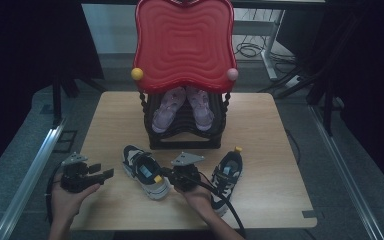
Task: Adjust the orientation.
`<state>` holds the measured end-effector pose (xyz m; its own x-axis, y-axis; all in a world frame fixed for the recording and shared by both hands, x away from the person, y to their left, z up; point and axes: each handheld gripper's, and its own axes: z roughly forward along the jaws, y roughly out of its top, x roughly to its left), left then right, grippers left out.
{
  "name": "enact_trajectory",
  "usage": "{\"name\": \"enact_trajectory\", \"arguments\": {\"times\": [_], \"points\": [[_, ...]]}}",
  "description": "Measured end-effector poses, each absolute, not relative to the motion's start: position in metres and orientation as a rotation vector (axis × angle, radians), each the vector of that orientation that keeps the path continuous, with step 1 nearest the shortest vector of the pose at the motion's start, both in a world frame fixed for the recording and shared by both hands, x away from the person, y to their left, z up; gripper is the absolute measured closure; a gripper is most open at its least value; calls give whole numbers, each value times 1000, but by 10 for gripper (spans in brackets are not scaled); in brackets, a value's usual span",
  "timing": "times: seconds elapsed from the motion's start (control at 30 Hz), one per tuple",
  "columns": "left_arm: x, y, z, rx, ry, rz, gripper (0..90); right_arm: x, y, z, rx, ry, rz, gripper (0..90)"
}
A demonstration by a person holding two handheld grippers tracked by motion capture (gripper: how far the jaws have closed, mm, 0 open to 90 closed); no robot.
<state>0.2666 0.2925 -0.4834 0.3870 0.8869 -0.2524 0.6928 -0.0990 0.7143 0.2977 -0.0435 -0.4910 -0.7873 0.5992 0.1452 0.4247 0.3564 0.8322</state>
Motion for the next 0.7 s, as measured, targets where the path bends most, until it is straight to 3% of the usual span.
{"name": "enact_trajectory", "arguments": {"times": [0.7], "points": [[267, 295, -487, 1845, 1375, 304, 384, 289, -34, -500, 886, 2459, 1432, 897]]}}
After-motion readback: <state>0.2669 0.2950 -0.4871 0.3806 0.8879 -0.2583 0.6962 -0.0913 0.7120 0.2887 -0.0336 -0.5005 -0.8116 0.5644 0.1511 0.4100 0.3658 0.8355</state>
